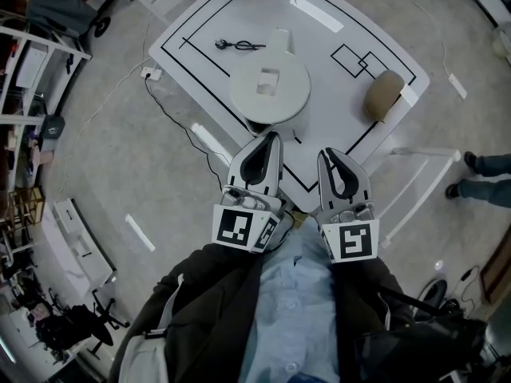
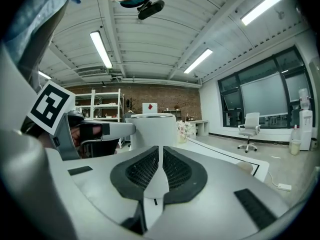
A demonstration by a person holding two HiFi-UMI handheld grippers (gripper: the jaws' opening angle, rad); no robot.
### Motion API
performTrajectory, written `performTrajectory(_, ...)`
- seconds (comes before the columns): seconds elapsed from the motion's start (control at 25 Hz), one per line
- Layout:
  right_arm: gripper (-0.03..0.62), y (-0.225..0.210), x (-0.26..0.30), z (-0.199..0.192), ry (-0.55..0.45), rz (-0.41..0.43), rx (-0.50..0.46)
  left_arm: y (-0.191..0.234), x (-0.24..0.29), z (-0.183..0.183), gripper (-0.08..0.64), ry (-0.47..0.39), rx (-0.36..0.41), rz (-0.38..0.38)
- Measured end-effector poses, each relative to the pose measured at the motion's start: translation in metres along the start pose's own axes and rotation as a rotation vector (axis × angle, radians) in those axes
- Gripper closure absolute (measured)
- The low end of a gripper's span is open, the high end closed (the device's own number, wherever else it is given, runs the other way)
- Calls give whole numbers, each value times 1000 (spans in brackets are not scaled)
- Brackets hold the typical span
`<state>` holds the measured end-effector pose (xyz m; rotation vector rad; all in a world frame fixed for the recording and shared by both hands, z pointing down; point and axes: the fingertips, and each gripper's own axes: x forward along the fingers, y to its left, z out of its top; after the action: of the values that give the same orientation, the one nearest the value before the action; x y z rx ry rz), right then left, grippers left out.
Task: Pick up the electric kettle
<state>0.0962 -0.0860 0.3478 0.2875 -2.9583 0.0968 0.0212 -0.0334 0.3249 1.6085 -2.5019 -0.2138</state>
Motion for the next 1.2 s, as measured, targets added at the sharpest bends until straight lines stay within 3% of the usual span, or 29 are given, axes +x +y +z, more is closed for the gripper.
performTrajectory(0.28, 557, 6, 8, -3, 6, 19, 5, 15, -5, -3, 555, 14, -17, 41)
performTrajectory(0.56, 557, 4, 15, -7, 41, 24, 16, 17, -8, -4, 555, 28, 4, 33)
performTrajectory(0.8, 557, 5, 34, 20, -40, 36, 9, 34, -21, -8, 555, 47, 2, 86)
performTrajectory(1.0, 557, 14, 47, 25, -23, 75, 10, 55, -24, -1, 555, 40, 3, 136)
performTrajectory(1.2, 557, 18, 58, 37, -76, 64, -14, 71, -26, 0, 555, 35, -1, 159)
